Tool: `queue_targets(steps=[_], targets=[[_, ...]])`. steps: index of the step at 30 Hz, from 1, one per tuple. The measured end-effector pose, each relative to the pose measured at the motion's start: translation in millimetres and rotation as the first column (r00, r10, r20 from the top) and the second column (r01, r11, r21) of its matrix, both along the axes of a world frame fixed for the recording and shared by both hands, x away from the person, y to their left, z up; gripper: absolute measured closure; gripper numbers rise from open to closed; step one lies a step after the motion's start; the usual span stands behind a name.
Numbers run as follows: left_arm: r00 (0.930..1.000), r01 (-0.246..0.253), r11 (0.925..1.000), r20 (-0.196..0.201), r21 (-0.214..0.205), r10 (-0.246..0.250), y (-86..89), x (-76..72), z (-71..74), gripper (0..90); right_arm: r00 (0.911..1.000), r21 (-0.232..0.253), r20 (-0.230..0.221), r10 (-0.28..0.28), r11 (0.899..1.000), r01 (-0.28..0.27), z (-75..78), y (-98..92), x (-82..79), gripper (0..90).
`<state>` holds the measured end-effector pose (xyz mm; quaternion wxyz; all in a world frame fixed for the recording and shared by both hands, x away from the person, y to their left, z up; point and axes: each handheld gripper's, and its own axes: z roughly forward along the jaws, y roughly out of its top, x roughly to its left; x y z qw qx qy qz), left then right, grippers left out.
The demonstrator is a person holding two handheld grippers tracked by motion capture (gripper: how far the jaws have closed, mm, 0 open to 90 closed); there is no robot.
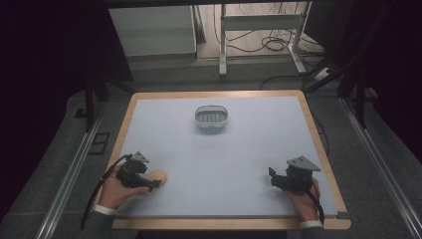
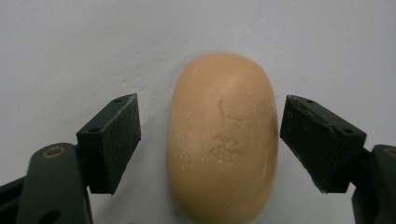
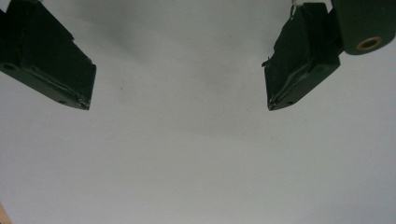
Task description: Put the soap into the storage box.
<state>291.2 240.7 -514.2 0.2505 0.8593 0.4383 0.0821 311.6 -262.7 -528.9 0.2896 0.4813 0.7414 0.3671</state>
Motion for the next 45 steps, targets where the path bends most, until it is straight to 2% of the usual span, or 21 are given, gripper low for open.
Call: queue_targets(steps=[7,13,15,23,27,32,41,45], targets=[[0.9995,0.012,0.9996,-0.029,0.024,-0.011,-6.8,-1.3,-6.9,21.0,1.0,-0.004,-0.002,-0.002,1.0,0.002,0.0,0.3,0.0,9.1],[0.9993,0.01,0.9992,-0.037,0.038,-0.009,-9.4,-1.5,-9.5,26.5,1.0,-0.01,-0.001,0.001,1.0,-0.001,-0.2,0.7,0.1,9.1],[0.9995,0.01,0.9991,-0.031,0.042,-0.009,-9.3,-1.7,-9.6,31.5,1.0,-0.008,-0.001,0.0,1.0,0.0,-0.2,0.8,0.2,9.1],[0.9991,0.017,0.9996,-0.038,0.022,-0.017,-7.1,0.2,-8.8,32.5,1.0,-0.017,0.002,-0.005,1.0,0.005,-0.3,1.3,0.1,9.1],[0.9992,0.022,0.9998,-0.034,0.001,-0.022,-5.1,1.9,-4.4,32.5,1.0,-0.014,0.002,-0.007,1.0,0.007,-0.2,1.0,0.0,9.1],[0.9981,0.052,0.9985,-0.033,-0.017,-0.053,-6.3,5.0,4.3,32.5,1.0,-0.018,0.004,-0.006,1.0,0.006,-0.3,1.2,0.0,9.1],[0.9985,0.054,0.9978,-0.002,-0.038,-0.055,-7.7,13.5,20.2,32.5,1.0,-0.018,0.006,-0.007,1.0,0.007,-0.3,1.5,-0.2,9.1],[0.9987,0.052,0.9978,-0.001,-0.042,-0.052,-10.0,15.8,22.8,32.5,1.0,-0.02,0.004,-0.006,1.0,0.006,-0.3,1.5,-0.1,9.1]])
